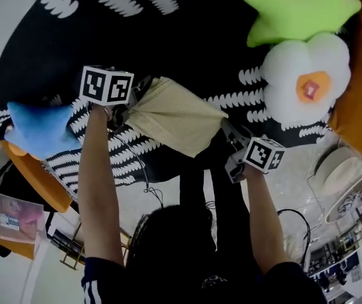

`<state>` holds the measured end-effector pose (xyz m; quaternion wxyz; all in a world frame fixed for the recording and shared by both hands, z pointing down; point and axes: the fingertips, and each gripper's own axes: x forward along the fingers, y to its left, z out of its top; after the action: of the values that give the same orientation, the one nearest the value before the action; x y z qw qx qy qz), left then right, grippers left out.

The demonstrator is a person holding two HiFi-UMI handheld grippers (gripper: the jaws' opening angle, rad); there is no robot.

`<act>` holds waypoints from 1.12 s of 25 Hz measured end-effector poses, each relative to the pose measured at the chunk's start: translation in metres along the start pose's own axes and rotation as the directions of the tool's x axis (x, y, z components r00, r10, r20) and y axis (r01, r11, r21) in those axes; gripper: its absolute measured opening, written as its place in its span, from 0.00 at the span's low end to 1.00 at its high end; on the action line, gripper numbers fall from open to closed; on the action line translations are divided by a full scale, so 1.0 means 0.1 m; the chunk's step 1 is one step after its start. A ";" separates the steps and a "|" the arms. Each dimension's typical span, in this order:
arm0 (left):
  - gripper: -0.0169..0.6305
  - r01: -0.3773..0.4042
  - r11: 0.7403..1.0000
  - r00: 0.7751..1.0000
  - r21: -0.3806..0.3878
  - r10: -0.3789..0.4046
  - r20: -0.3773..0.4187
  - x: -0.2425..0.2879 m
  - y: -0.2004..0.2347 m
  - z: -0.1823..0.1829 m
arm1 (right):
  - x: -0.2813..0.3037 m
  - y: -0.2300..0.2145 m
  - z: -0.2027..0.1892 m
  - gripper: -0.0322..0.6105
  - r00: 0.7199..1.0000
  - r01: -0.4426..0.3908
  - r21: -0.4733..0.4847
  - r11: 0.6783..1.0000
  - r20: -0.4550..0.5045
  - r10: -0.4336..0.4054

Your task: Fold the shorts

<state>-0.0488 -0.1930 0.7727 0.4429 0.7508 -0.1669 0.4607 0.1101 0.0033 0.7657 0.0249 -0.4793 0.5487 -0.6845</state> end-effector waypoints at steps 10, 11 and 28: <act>0.04 0.050 0.990 0.987 0.132 -0.029 -0.158 0.30 -0.26 -0.24 | -0.02 0.14 0.26 0.07 0.992 -0.079 -0.005 0.997 0.096 0.079; 0.04 0.070 0.991 0.994 0.118 -0.060 -0.090 0.23 -0.27 -0.13 | -0.03 0.17 0.30 0.07 0.992 -0.076 -0.047 0.996 0.102 0.081; 0.37 -0.266 0.960 0.928 0.084 0.232 0.292 -0.76 0.15 -0.04 | -0.13 0.57 0.14 0.06 0.994 0.016 -0.368 0.930 0.103 0.023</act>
<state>-0.1002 -0.2101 0.7172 0.3060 0.8065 -0.2933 0.4121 0.0990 -0.0215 0.7126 -0.0352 -0.5100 0.6659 -0.5434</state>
